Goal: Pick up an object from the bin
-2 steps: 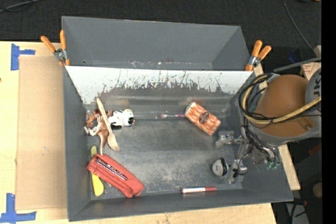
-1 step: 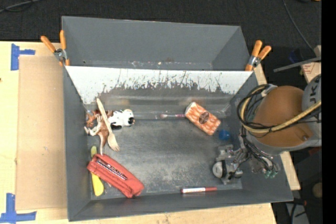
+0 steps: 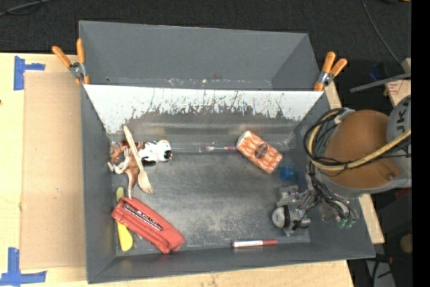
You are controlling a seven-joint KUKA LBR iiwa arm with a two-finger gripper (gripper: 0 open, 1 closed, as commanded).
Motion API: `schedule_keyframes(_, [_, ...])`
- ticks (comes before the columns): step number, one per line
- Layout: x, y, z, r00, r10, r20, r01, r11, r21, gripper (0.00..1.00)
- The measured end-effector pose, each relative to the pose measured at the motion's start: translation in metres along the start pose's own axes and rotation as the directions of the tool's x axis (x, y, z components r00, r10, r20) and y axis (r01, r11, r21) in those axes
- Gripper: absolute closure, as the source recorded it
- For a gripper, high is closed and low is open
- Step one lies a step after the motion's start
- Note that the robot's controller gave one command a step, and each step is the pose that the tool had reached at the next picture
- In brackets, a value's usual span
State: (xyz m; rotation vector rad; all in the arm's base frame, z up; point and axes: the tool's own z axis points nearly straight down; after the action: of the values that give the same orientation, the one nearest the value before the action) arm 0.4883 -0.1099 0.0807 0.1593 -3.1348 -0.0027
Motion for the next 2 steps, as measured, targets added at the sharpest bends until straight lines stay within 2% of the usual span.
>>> schedule_keyframes(1, [0.001, 0.004, -0.080, 1.000, -0.009, -0.004, 0.009, 1.000, -0.002, 1.00])
schedule_keyframes(2, [0.002, -0.011, -0.099, 1.000, 0.005, -0.010, -0.005, 1.000, -0.004, 1.00])
